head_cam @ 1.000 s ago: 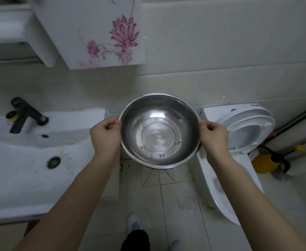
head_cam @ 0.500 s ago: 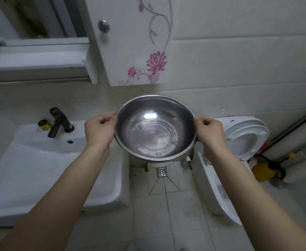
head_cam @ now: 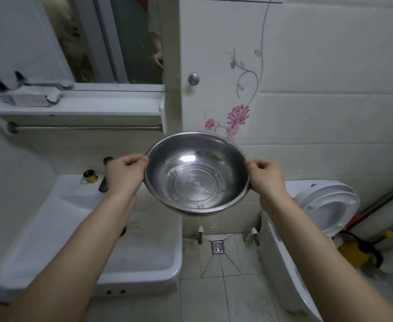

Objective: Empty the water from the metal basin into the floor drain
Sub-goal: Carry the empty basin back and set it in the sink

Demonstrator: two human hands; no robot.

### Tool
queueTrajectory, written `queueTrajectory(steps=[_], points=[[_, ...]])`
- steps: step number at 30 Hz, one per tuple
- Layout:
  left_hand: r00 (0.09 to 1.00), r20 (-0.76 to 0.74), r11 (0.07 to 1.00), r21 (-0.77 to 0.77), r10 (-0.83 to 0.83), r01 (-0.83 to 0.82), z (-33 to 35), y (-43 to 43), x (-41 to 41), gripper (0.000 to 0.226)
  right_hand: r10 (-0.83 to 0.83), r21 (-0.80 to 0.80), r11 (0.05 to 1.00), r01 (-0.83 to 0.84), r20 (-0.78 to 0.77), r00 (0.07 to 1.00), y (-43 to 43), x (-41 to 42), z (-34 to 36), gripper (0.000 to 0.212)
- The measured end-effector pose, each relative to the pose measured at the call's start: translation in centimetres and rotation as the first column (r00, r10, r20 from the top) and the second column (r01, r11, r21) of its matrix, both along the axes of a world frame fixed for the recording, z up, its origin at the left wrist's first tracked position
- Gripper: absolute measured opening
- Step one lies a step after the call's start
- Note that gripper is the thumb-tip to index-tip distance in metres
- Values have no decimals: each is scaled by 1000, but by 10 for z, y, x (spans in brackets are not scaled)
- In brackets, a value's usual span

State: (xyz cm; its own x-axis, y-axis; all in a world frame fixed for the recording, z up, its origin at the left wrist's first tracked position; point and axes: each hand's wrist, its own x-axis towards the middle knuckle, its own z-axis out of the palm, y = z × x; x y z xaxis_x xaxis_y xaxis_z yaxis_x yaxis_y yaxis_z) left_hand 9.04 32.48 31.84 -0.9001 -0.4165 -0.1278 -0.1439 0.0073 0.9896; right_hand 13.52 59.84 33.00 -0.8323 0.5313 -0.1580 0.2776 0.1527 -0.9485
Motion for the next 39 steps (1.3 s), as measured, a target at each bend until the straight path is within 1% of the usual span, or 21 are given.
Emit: queueTrajectory(steps=[3,6,9,12,14,17,21,25,28,32,36,39], points=[[1000,-1,1000,8,17,-17,8,-22,-4,11,37,1,999,-37,-22,999,-20,-9,10,32],[998,-38,999,24,41,-41,15,-41,-6,11,55,0,998,-55,-28,998,-38,-19,16,31],[997,-30,997,12,72,-72,19,-62,-4,13,89,-22,996,-90,-41,995,-57,-27,20,30],[994,-30,994,45,104,-102,24,-82,-3,11,119,-30,992,-121,-44,992,-75,-36,20,32],[990,-34,990,40,137,-136,25,-92,-2,17,139,-39,989,-141,-51,989,-85,-42,20,34],[983,-48,983,30,180,-179,25,-104,1,22,189,-72,979,-193,-57,980,-100,-53,16,33],[968,-50,969,22,245,-244,25,-114,4,19,245,-98,963,-251,-67,967,-112,-67,9,33],[951,-66,953,-2,303,-304,28,-122,7,25,287,-128,947,-294,-65,956,-125,-82,5,32],[941,-66,943,-5,332,-333,29,-131,3,21,324,-133,935,-330,-64,944,-134,-91,3,35],[935,-69,937,-4,347,-348,31,-142,-1,15,341,-136,927,-350,-82,936,-146,-99,6,37],[929,-79,932,-5,362,-363,31,-160,-6,17,360,-118,923,-366,-72,930,-164,-104,13,30],[936,-71,938,-1,345,-346,26,-178,-12,18,331,-105,935,-338,-76,941,-181,-107,12,33]])
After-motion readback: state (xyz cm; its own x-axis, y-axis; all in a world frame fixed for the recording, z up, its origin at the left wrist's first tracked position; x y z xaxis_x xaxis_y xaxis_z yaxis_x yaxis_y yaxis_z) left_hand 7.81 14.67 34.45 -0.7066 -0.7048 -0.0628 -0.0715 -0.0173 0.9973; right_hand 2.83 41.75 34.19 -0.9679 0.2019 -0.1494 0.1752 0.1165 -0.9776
